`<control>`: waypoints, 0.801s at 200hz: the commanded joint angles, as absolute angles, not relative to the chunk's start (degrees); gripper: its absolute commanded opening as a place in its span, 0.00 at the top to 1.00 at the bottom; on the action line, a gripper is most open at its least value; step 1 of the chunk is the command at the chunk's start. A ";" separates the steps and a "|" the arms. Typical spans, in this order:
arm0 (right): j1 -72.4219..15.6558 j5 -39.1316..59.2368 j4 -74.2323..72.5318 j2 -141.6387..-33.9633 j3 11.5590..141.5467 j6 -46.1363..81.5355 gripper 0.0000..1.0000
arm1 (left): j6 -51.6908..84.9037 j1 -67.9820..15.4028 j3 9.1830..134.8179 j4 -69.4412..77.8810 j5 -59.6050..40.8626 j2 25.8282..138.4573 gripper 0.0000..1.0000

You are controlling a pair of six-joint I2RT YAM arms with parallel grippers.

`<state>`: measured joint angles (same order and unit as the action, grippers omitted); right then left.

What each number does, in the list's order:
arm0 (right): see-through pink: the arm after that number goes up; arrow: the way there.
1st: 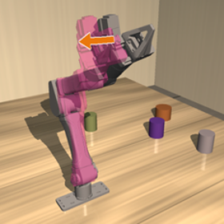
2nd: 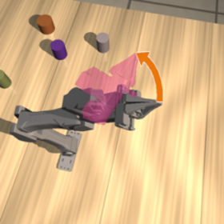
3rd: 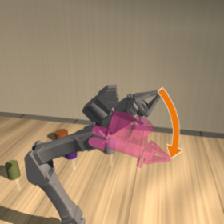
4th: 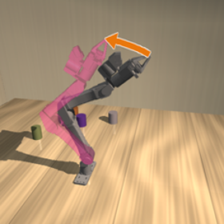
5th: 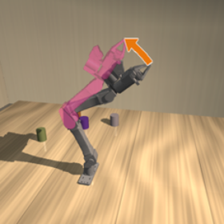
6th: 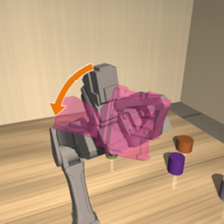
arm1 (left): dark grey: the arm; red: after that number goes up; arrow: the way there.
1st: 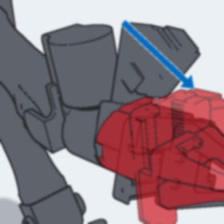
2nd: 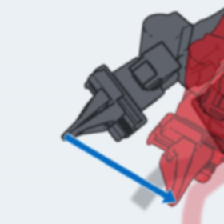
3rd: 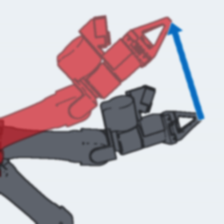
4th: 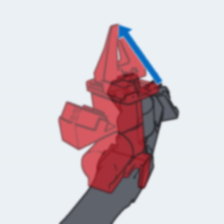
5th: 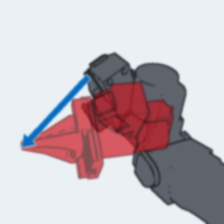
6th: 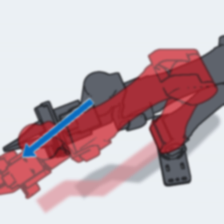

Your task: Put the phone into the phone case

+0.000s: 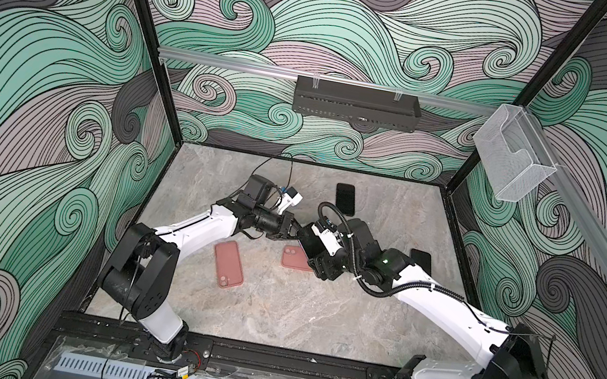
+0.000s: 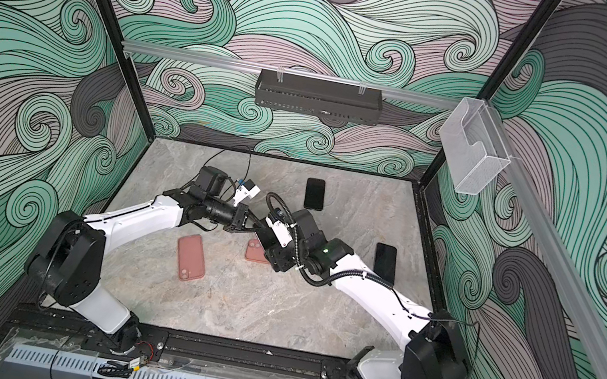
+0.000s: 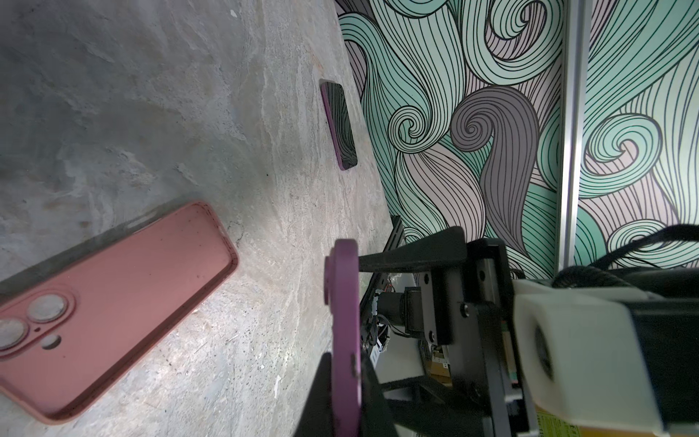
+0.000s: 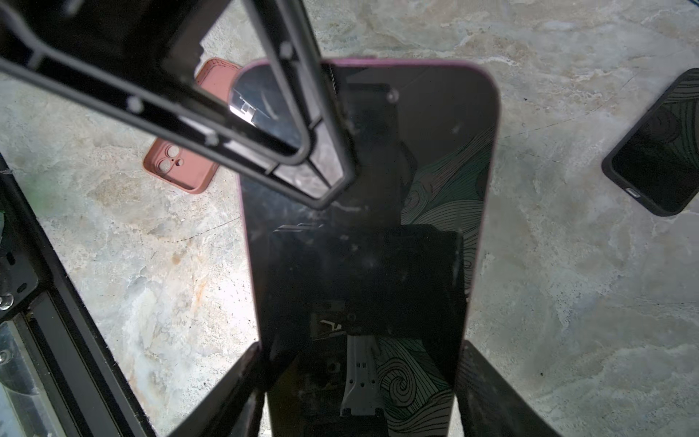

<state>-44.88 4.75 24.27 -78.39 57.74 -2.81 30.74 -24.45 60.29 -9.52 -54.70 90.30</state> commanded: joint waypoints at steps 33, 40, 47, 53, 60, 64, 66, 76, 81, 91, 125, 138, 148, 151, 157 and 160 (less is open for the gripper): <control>-45.26 4.00 22.68 -76.47 57.28 -3.58 0.31 | 33.06 -24.71 62.75 -8.03 -53.74 90.88 1.00; -45.26 3.61 22.68 -75.70 56.66 -3.20 0.26 | 32.96 -24.64 62.88 -8.13 -53.16 90.78 1.00; -45.26 3.47 22.57 -74.83 56.00 -2.85 0.22 | 32.89 -24.55 62.93 -8.18 -52.48 90.64 1.00; -45.26 3.09 22.51 -74.01 55.44 -2.46 0.19 | 32.80 -24.52 63.06 -8.30 -51.74 90.50 1.00; -45.18 2.16 23.05 -73.24 55.05 -1.82 0.16 | 32.70 -24.43 63.17 -8.30 -50.98 90.44 1.00; -45.11 1.95 23.48 -72.93 54.94 -1.62 0.14 | 32.70 -24.35 63.26 -8.36 -50.67 90.45 1.00; -45.05 1.94 23.69 -72.70 54.89 -1.48 0.13 | 32.72 -24.35 63.28 -8.35 -50.48 90.51 1.00; -44.85 2.19 24.49 -71.64 54.51 -0.96 0.09 | 32.68 -24.19 63.45 -8.43 -49.48 90.44 1.00; -44.67 2.32 24.81 -71.15 54.34 -0.53 0.07 | 32.74 -24.10 63.46 -8.18 -49.33 90.44 1.00; -44.11 3.64 25.50 -70.21 53.99 -0.02 0.06 | 33.04 -24.00 63.46 -7.62 -48.68 90.44 1.00; -40.26 10.47 25.79 -67.29 52.36 5.18 0.06 | 33.55 -23.73 63.37 -7.10 -43.03 89.83 1.00; -36.94 14.75 25.00 -66.75 51.75 9.05 0.09 | 33.29 -23.73 63.24 -8.34 -39.51 88.94 1.00; -34.12 19.25 22.67 -66.33 50.53 12.28 0.11 | 33.22 -23.73 62.51 -7.88 -37.54 87.73 1.00; -33.28 20.50 21.46 -66.13 49.93 13.40 0.11 | 33.29 -23.73 62.12 -7.39 -37.05 87.27 1.00; -31.81 22.96 18.49 -65.67 48.59 15.79 0.12 | 33.55 -23.73 61.25 -6.25 -36.26 86.28 1.00; -31.14 24.10 16.80 -65.47 47.81 16.94 0.12 | 33.65 -23.73 60.73 -5.59 -35.91 85.71 1.00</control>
